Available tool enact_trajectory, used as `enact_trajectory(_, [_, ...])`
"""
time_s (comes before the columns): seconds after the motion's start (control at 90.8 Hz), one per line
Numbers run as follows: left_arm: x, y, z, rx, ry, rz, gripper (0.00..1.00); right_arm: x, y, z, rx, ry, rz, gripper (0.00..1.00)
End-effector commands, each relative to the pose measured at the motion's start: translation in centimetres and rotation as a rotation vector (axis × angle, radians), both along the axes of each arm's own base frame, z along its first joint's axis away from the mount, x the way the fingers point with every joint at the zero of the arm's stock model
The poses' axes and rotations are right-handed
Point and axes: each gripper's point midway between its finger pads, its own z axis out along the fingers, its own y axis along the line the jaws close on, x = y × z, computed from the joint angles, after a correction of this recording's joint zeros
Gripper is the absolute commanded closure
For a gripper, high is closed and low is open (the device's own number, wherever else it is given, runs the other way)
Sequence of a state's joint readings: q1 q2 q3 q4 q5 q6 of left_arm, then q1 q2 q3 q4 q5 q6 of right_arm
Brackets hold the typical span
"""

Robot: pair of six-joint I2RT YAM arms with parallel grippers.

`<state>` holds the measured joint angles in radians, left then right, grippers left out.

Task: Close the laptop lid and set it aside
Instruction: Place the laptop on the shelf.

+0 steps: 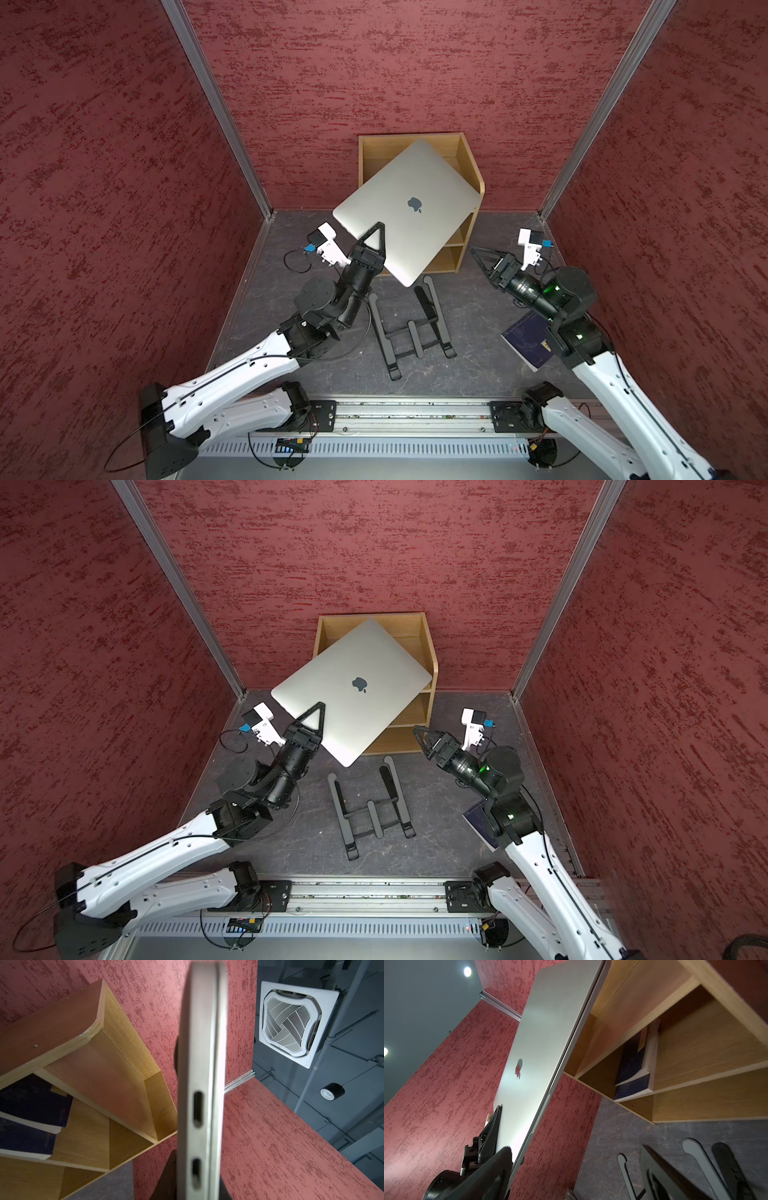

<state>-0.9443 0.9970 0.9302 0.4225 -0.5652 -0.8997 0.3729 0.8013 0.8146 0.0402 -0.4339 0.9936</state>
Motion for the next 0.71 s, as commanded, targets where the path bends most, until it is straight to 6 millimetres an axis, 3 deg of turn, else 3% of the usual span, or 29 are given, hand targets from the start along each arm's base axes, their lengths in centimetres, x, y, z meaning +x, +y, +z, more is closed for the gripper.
enact_trajectory(0.0, [-1.8, 4.4, 9.1, -0.311, -0.197, 0.075, 1.00, 1.1, 0.8, 3.5, 0.038, -0.088, -0.005, 0.02])
enact_trajectory(0.11, [-0.4, 3.6, 9.5, -0.299, -0.184, 0.134, 1.00, 2.8, 1.4, 4.3, 0.062, -0.076, -0.018, 0.02])
enact_trajectory(0.308, [2.2, 2.8, 8.6, -0.279, -0.138, 0.250, 1.00, 4.6, 1.5, 5.5, 0.074, -0.051, -0.075, 0.02])
enact_trajectory(0.694, [6.4, 0.2, 6.0, -0.286, -0.017, 0.389, 1.00, 6.8, 1.2, 4.5, 0.080, 0.037, -0.148, 0.03])
